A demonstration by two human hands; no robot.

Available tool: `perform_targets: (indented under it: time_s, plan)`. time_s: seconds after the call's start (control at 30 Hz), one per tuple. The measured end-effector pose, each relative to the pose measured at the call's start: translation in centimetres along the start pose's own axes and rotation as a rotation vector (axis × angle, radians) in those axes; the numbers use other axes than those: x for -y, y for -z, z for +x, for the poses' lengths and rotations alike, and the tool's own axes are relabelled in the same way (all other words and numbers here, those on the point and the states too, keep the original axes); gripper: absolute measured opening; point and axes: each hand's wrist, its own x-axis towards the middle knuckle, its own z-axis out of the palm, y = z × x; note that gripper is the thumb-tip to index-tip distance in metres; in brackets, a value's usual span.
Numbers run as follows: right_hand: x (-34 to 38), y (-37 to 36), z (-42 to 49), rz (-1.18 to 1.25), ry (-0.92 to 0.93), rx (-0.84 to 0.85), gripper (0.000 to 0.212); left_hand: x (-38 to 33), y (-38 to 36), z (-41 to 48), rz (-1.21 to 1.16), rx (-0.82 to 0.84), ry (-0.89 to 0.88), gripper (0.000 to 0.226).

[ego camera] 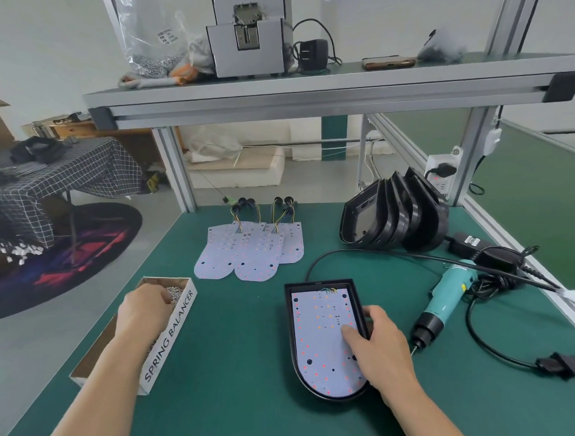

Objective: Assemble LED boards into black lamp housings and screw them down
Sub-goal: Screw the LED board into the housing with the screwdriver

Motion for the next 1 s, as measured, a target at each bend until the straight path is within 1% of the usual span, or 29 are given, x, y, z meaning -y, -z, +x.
perform_targets:
  time_s: [0.13, 0.2, 0.27, 0.33, 0.47, 0.57, 0.63, 0.8, 1.0]
  plan:
    - [0.0, 0.0, -0.1, 0.007, 0.003, 0.0, 0.018, 0.2, -0.2, 0.1, -0.017, -0.015, -0.018, 0.026]
    - [0.1, 0.1, -0.2, 0.009, 0.0, 0.002, 0.019, 0.4, -0.2, 0.2, -0.031, -0.031, -0.031, 0.027]
    - [0.2, 0.1, -0.3, 0.006, 0.001, 0.0, 0.019, 0.8, -0.2, 0.1, -0.062, -0.077, -0.037, 0.024]
    - [0.2, 0.1, -0.3, 0.007, 0.002, 0.002, 0.019, 1.3, -0.3, 0.1, -0.086, -0.14, -0.042, 0.017]
    - [0.2, 0.1, -0.3, 0.005, -0.005, 0.002, 0.018, 1.8, -0.4, 0.1, -0.137, -0.231, -0.014, 0.008]
    - [0.2, 0.1, -0.4, 0.007, -0.008, 0.001, 0.018, 1.9, -0.2, 0.1, -0.174, -0.248, 0.012, 0.016]
    - [0.3, 0.1, -0.4, 0.003, -0.007, 0.005, 0.018, 2.0, 0.0, 0.2, -0.171, -0.223, 0.035, 0.023]
    - [0.3, 0.1, -0.4, 0.016, -0.011, -0.001, 0.017, 2.2, 0.5, 0.5, -0.002, -0.022, -0.012, 0.027]
    - [0.3, 0.1, -0.5, 0.01, -0.018, 0.005, 0.014, 2.0, 0.6, 1.3, 0.134, 0.019, -0.074, 0.017]
